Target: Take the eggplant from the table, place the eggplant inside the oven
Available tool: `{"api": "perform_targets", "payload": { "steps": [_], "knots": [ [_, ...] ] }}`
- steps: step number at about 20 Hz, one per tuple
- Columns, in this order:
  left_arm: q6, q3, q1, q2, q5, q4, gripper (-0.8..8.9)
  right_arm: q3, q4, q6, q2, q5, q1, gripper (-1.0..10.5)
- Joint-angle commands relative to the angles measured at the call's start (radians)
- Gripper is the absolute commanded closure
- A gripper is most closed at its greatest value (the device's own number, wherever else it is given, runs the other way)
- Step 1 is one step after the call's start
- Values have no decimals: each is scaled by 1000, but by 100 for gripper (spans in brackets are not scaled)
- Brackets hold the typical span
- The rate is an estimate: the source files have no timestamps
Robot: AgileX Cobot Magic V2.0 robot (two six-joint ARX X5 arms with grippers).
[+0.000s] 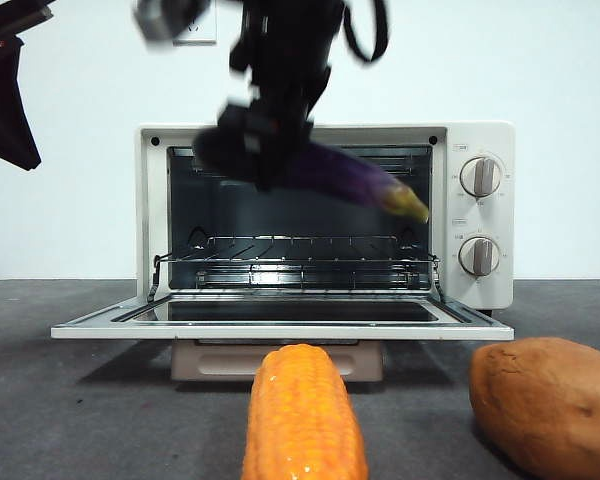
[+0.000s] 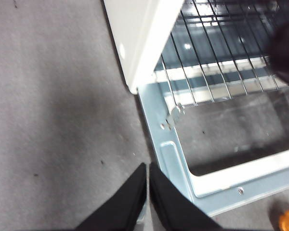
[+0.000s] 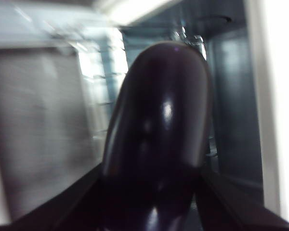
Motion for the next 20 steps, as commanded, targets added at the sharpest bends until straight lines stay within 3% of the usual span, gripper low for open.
{"api": "perform_targets", "payload": {
  "steps": [1,5,8,11,13,20],
  "knots": [
    [-2,7,0,6,18,16,808,11,118,-134,65,55,-13,770],
    [-2,7,0,6,23,27,808,11,254,-258,132,82,-54,770],
    [-2,7,0,6,58,27,808,11,264,-280,162,78,-73,752],
    [-2,7,0,6,67,27,808,11,274,-268,175,70,-83,646],
    [-2,7,0,6,76,27,808,11,275,-203,180,71,-92,589],
    [-2,7,0,6,76,27,808,11,272,-97,180,74,-95,584]
  ]
}}
